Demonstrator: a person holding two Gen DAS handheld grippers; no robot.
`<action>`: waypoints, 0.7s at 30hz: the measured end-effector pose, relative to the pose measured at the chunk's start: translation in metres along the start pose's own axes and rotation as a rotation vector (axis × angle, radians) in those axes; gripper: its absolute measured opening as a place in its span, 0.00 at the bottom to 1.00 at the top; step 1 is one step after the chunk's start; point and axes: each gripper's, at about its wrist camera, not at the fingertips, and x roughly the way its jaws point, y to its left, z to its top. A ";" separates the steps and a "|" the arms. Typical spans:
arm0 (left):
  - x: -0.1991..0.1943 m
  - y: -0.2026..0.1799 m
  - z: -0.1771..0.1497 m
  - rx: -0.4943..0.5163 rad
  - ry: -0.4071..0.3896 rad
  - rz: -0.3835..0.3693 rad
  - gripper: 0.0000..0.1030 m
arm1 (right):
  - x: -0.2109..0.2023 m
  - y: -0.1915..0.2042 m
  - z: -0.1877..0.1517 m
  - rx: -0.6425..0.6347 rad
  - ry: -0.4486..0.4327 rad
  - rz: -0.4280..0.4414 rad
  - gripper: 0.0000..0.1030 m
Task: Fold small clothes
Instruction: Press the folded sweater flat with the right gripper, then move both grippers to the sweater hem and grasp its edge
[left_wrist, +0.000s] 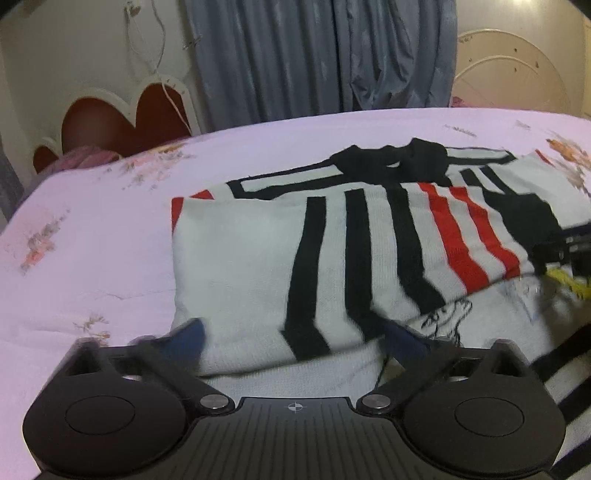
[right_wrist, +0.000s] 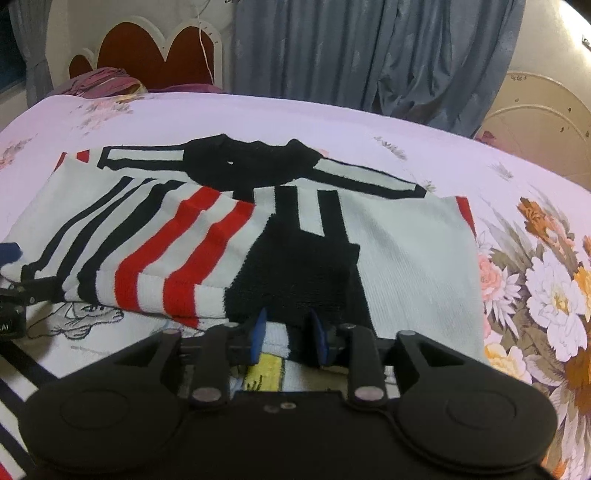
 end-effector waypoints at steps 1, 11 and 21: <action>-0.001 -0.002 -0.002 0.015 0.008 -0.002 1.00 | -0.002 -0.002 0.000 0.007 0.002 -0.001 0.39; -0.070 0.010 -0.051 -0.035 -0.048 0.003 1.00 | -0.073 -0.037 -0.047 0.119 -0.062 0.076 0.46; -0.139 0.051 -0.135 -0.237 0.079 -0.107 0.61 | -0.149 -0.110 -0.153 0.390 0.021 0.178 0.46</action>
